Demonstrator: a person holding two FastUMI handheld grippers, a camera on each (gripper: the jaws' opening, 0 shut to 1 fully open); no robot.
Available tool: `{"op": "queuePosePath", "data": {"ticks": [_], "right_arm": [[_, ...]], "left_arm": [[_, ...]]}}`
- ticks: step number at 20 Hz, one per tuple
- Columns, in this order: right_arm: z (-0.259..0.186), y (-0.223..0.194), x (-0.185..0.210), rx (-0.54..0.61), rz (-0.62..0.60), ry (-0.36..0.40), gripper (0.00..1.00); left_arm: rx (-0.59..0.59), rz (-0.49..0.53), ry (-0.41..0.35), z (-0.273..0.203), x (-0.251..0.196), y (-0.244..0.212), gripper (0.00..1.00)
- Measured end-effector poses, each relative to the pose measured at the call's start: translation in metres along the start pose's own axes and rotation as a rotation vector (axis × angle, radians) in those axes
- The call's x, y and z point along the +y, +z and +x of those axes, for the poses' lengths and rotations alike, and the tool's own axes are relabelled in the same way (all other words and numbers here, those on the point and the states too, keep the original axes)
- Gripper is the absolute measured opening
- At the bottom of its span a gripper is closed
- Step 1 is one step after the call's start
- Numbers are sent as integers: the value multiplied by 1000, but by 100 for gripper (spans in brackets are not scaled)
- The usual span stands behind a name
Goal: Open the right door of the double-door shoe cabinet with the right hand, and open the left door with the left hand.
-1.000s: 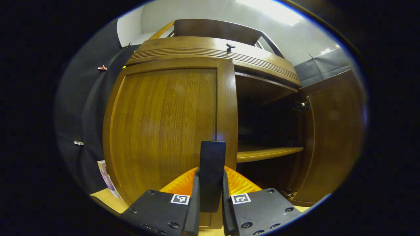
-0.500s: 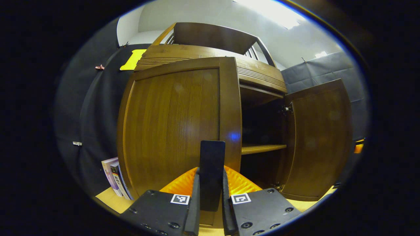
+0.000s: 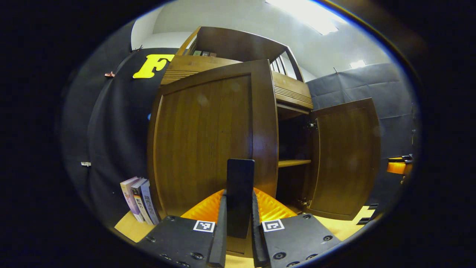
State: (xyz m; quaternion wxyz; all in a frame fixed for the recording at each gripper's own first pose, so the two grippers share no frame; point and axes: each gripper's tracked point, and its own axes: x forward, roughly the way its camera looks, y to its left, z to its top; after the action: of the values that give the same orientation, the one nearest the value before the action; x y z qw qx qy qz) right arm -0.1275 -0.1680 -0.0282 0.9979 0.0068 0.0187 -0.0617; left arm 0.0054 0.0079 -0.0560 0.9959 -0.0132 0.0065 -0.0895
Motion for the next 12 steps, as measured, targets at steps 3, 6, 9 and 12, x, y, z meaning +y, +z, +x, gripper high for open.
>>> {"op": "queuePosePath", "data": {"ticks": [3,6,9,12], "right_arm": [[7,-1,25,10,-8,44,98],[12,-7,47,26,-11,92,97],[18,-12,66,36,-20,135,97],[28,-14,75,41,-37,157,96]], "left_arm": [[-10,8,14,-18,11,4,32],[-12,22,36,-35,23,5,32],[-14,36,67,-48,34,6,31],[-14,37,96,-61,45,7,29]]}}
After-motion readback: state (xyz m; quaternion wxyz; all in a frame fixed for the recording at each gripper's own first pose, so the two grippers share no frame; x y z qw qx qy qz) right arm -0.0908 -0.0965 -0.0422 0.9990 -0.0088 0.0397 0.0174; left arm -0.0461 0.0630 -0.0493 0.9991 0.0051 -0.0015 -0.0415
